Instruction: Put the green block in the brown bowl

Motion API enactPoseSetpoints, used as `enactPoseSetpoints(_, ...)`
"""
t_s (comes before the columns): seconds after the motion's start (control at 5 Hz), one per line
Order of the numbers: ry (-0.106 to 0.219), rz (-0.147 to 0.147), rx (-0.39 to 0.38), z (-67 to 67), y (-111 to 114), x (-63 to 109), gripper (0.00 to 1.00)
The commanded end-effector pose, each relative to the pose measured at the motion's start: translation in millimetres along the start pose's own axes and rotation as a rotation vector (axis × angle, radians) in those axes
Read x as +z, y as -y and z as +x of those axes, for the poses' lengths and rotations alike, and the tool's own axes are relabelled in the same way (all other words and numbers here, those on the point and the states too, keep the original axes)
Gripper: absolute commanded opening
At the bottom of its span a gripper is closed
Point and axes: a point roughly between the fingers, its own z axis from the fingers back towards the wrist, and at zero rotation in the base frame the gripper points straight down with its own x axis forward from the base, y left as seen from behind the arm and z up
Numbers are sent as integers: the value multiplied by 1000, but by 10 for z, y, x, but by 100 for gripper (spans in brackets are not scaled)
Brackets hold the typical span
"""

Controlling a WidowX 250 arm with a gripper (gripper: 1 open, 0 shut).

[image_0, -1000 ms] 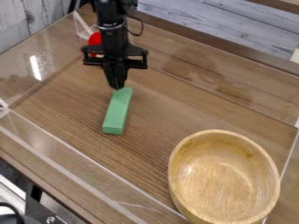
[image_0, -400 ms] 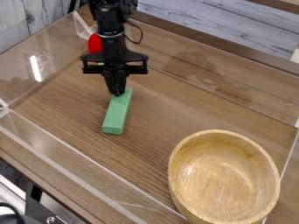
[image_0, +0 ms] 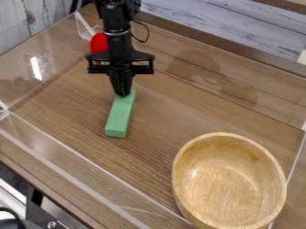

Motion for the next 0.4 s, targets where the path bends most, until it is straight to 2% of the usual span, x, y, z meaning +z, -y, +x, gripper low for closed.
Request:
enactPoseSetpoints(0.0,44,-8,-18,107,14,161,0)
enactPoseSetpoints(0.2,37,-6,-46,2,13,213,0)
